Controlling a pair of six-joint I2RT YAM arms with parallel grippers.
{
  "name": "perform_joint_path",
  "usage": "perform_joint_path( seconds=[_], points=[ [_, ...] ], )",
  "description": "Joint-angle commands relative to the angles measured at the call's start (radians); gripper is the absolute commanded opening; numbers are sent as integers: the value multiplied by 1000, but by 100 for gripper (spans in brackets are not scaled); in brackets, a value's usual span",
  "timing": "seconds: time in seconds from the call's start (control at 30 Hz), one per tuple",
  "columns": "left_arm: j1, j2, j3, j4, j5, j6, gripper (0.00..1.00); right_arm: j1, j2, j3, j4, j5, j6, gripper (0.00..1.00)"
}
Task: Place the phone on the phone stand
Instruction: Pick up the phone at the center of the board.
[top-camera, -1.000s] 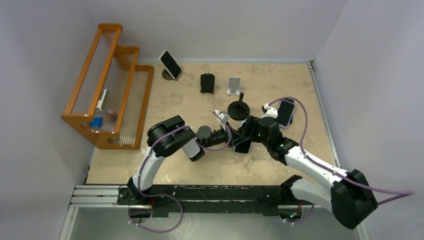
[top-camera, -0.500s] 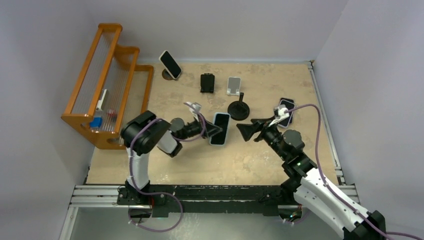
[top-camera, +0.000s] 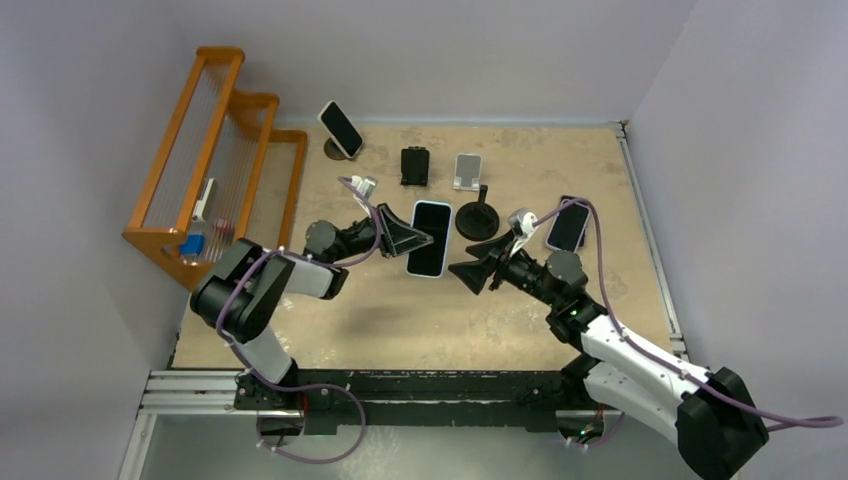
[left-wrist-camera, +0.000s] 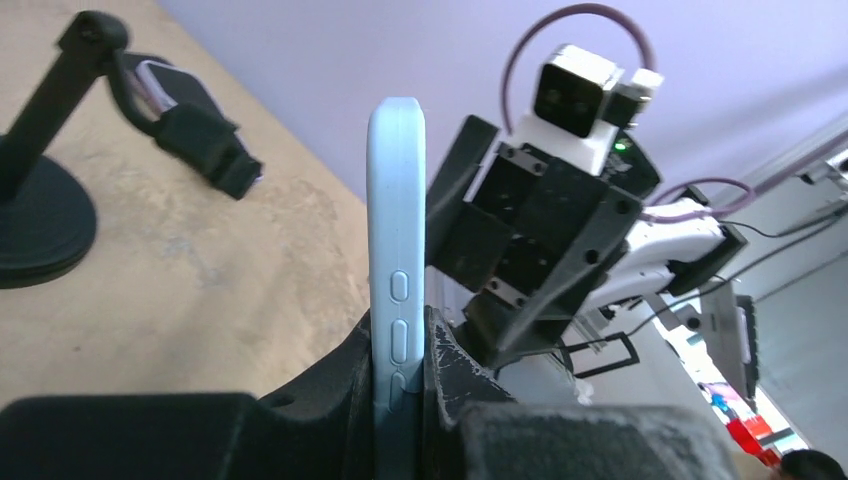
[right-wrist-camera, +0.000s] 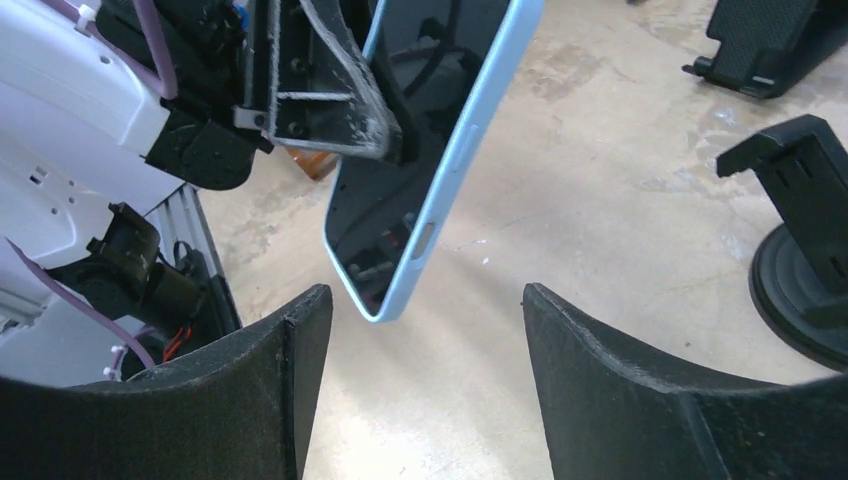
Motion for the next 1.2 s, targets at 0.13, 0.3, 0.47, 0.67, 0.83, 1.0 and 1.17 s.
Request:
perform_joint_path(
  seconds=[0.13,0.3,0.47,0.67,0.83,1.0,1.17],
  points=[
    [-2,-136,41,247,46,-100,0,55,114,31,220,-54,4,67],
    [-12,-136,54,247,55,-88,0,113,175,53,283,-64,6,66],
    [-12,-136,58,248,60,-75,0,150,189,69,318,-75,9,63],
    [-14,-145,67,249,74,-80,0,157,226,73,358,-81,22,36],
    [-14,-180,57,250,77,-74,0,158,275,88,388,-94,28,14],
    [-4,-196,88,249,130,-84,21,158,289,94,388,-90,14,0],
    [41,-196,125,228,176,-86,37,158,239,99,311,-69,-21,0]
  ],
)
